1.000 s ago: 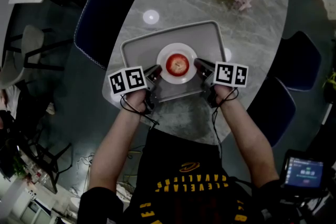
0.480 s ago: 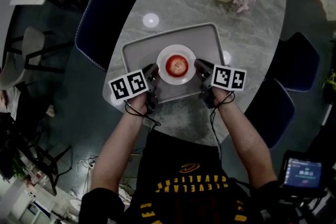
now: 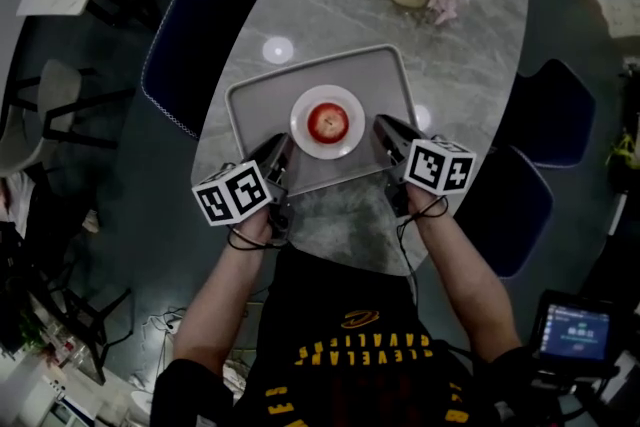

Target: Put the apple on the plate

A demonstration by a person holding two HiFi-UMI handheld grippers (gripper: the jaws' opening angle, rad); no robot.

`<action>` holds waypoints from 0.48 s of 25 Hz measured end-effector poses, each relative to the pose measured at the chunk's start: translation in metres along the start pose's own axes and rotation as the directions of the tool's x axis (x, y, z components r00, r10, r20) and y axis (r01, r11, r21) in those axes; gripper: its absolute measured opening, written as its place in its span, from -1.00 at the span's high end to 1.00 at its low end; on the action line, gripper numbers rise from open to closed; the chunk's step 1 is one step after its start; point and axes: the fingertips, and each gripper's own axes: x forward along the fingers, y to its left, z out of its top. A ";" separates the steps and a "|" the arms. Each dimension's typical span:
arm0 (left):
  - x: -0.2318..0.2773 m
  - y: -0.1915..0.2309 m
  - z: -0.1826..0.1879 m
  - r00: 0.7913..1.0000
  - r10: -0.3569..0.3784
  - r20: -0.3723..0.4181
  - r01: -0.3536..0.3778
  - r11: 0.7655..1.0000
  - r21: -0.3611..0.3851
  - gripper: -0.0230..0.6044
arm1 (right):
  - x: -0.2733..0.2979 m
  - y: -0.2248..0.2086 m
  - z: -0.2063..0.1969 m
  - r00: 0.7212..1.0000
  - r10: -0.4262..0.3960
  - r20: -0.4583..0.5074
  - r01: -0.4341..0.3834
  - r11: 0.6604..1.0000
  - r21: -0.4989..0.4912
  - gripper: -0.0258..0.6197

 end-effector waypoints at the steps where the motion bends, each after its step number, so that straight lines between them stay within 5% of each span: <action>1: -0.003 -0.008 0.000 1.000 -0.017 0.014 0.017 1.000 0.022 0.75 | -0.005 0.004 -0.001 1.000 0.015 0.006 -0.015 1.000 -0.022 0.80; 5: -0.009 -0.041 -0.010 0.997 -0.077 0.011 0.074 0.983 0.165 0.80 | -0.027 0.016 -0.004 0.997 0.068 0.025 -0.064 0.989 -0.134 0.80; 12: -0.034 -0.104 -0.030 0.984 -0.179 0.011 0.163 0.920 0.357 0.92 | -0.082 0.046 -0.009 0.983 0.147 0.112 -0.130 0.981 -0.144 0.90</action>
